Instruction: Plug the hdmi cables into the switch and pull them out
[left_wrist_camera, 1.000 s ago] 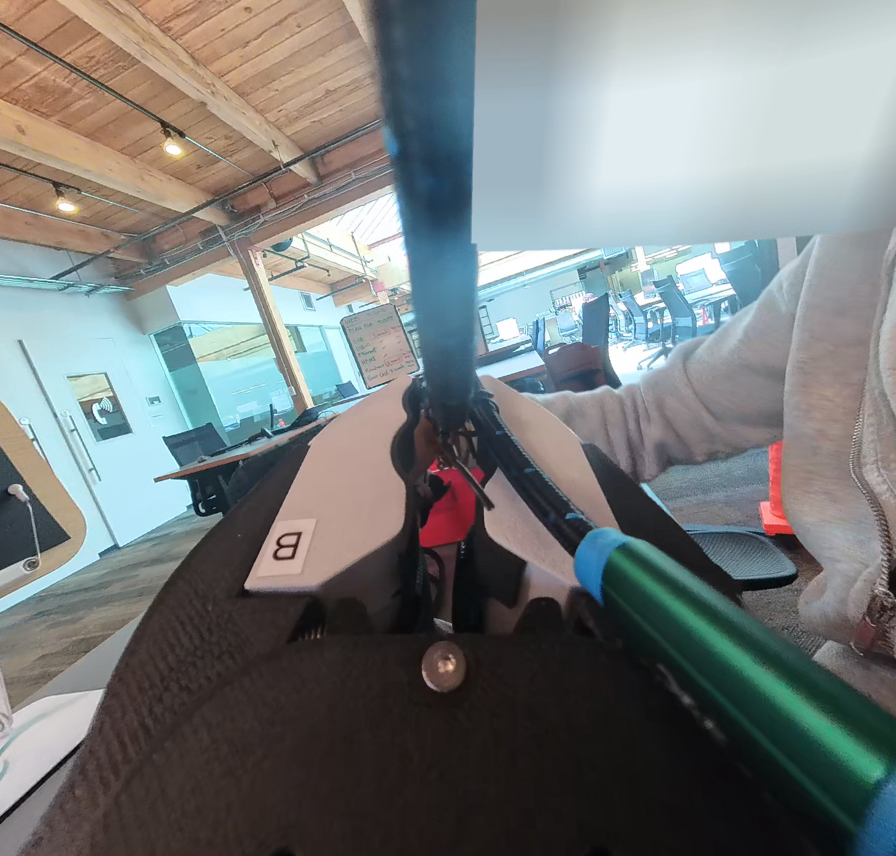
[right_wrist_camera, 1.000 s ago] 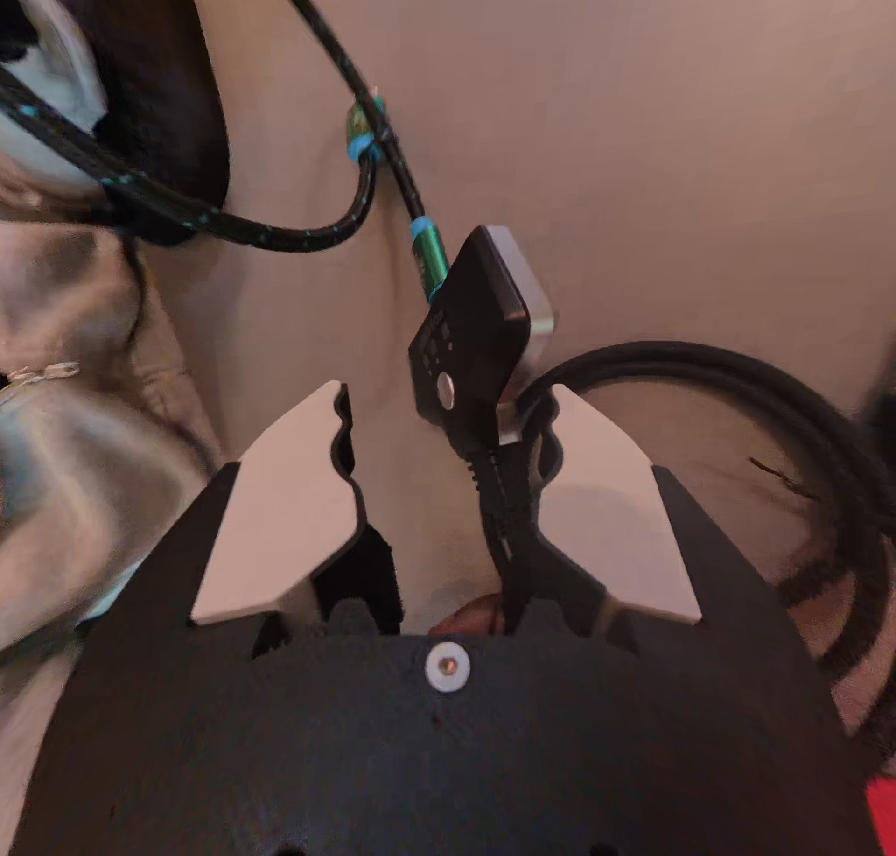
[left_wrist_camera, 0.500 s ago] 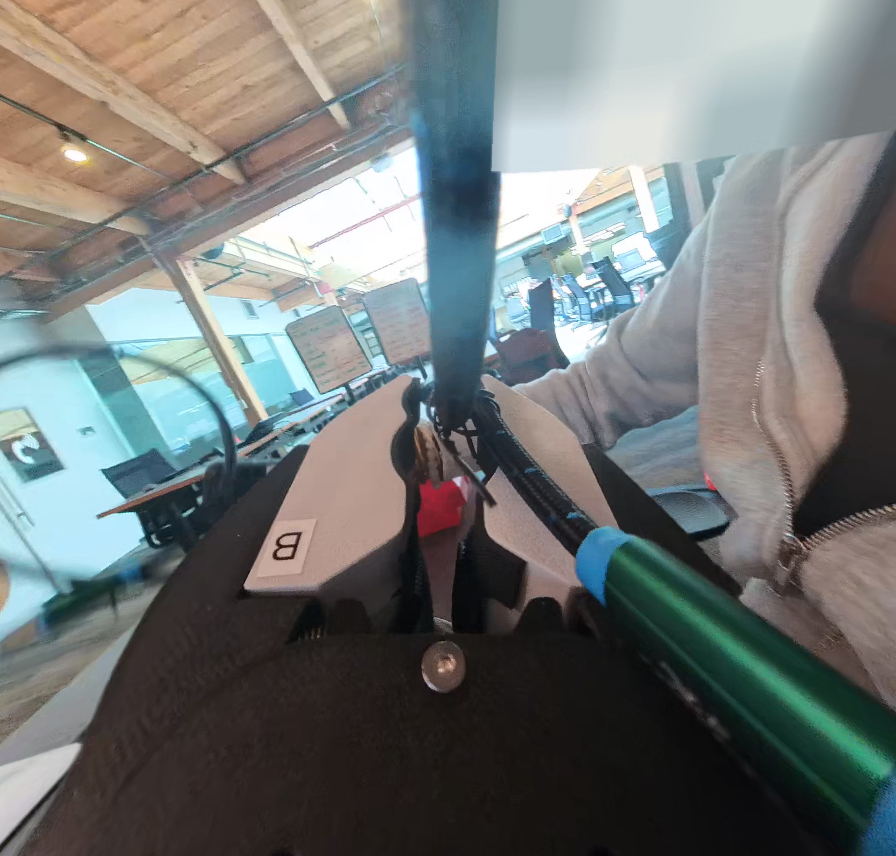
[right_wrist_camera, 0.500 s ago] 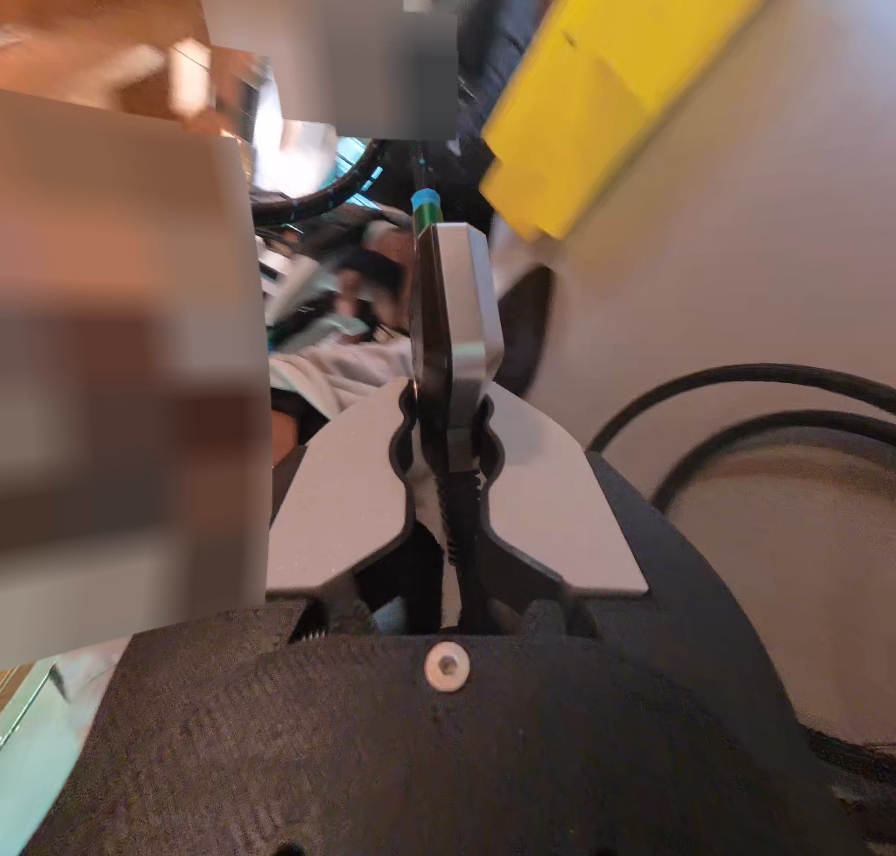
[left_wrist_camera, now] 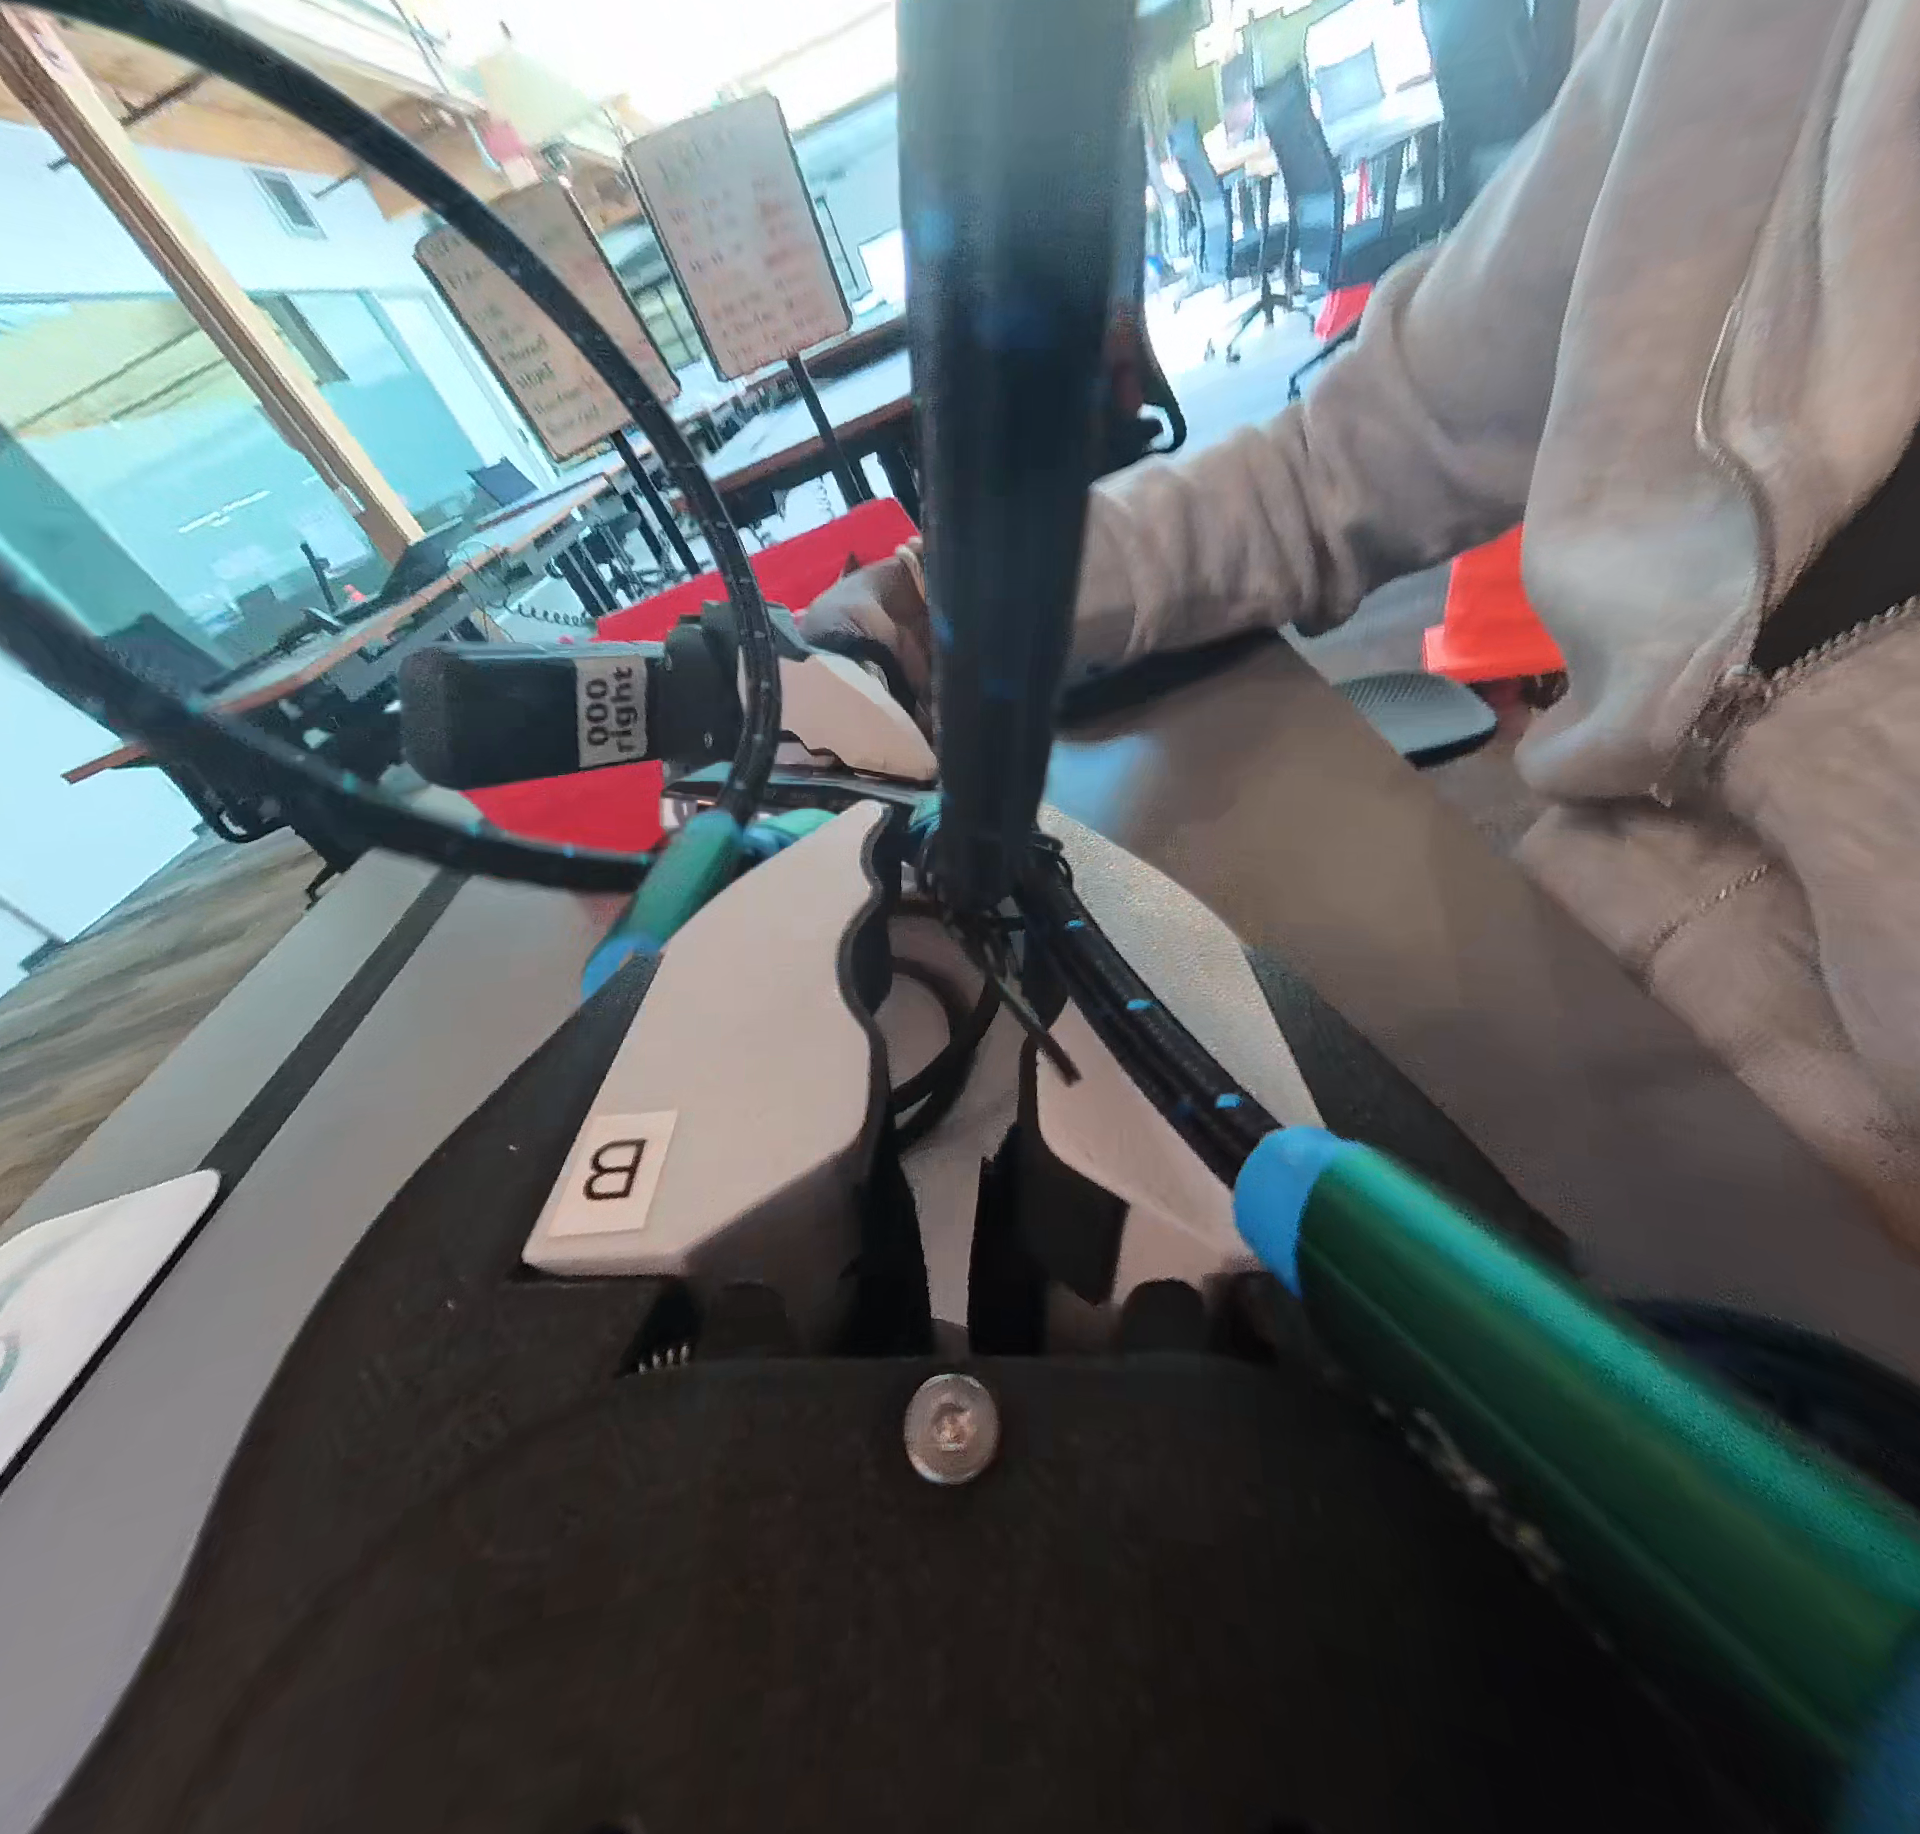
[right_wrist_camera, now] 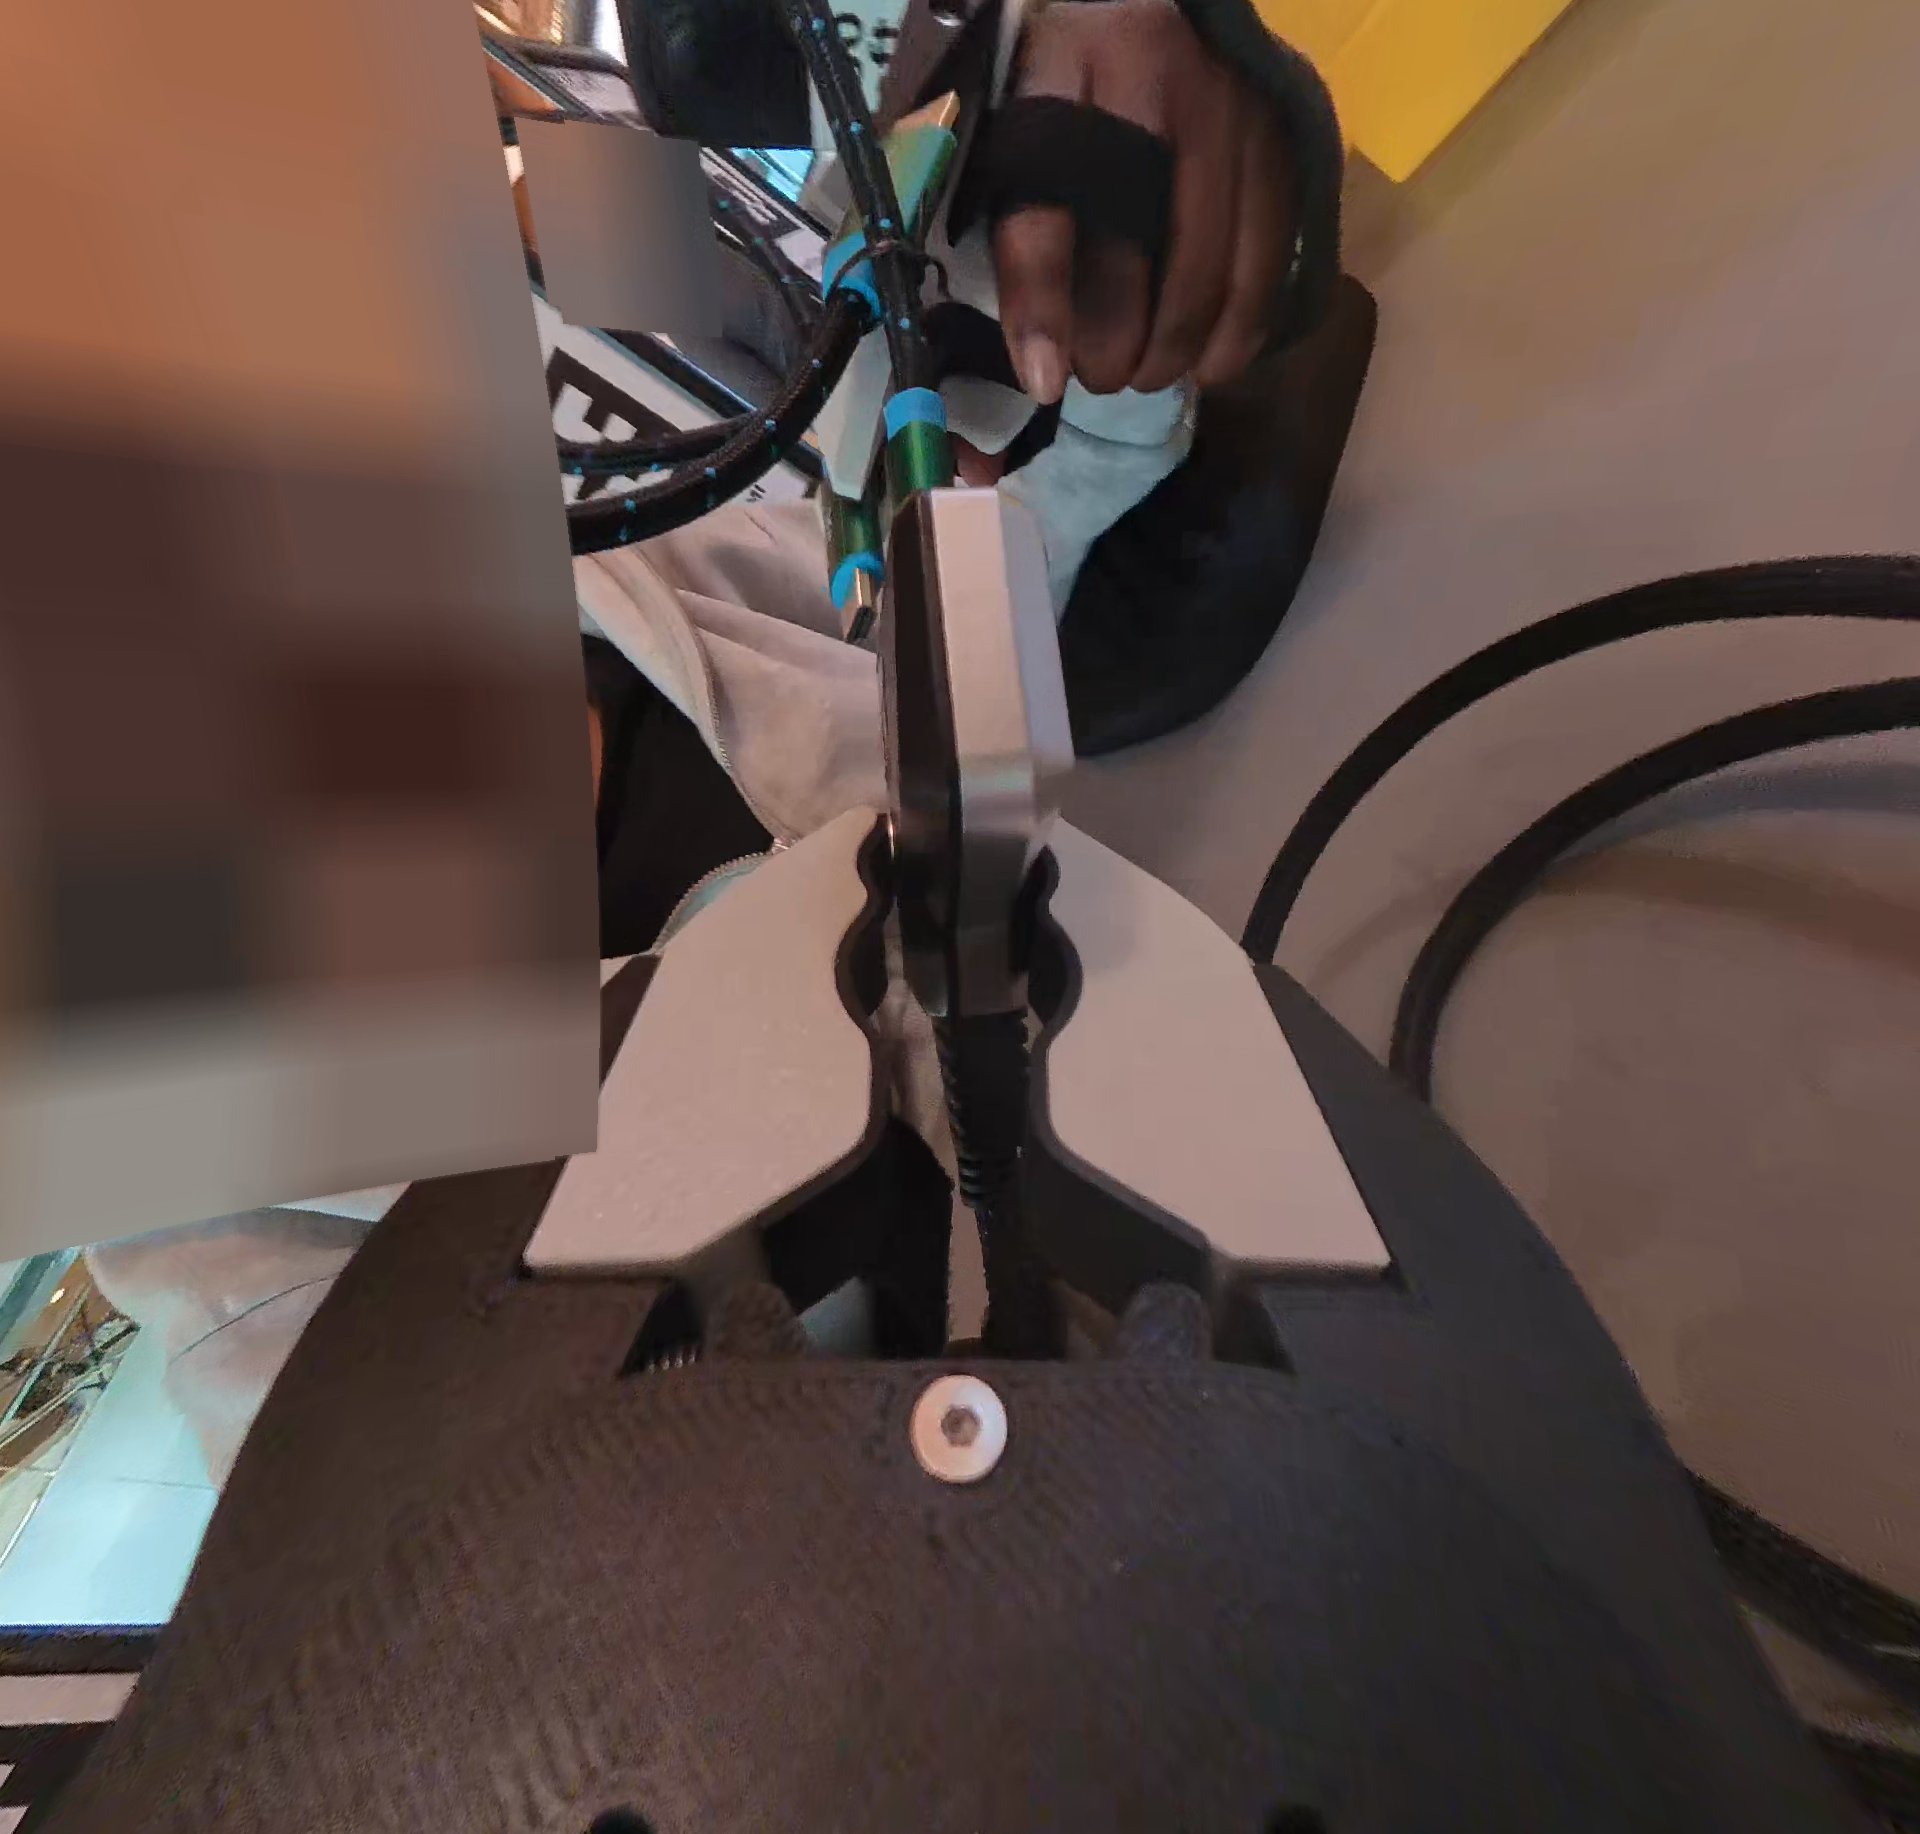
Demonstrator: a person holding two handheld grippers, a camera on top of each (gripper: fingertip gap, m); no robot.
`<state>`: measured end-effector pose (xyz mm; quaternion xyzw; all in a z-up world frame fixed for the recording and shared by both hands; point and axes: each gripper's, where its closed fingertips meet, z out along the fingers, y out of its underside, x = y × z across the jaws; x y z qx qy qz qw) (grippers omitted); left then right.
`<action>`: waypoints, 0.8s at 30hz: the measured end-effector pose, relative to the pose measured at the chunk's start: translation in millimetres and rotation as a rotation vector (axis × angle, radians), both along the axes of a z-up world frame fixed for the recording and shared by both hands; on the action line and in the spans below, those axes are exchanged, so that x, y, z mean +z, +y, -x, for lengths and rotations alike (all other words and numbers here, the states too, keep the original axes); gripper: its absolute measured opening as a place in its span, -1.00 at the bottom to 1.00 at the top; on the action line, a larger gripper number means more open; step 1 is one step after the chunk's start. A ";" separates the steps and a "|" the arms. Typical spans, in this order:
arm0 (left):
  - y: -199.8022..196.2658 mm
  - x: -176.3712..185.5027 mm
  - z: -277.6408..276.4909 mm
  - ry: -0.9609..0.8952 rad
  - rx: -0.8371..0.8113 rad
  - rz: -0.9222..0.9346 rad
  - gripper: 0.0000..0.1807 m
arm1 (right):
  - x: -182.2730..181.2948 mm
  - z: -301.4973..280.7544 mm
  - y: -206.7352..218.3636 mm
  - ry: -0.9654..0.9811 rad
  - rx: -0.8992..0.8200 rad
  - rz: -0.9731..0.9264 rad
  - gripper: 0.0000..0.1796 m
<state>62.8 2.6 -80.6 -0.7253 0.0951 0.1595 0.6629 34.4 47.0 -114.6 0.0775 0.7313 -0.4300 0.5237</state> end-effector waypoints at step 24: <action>-2.5 -0.6 -4.3 0.048 -0.021 -0.024 -0.78 | -72.3 12.5 18.0 0.354 0.003 -0.380 -0.75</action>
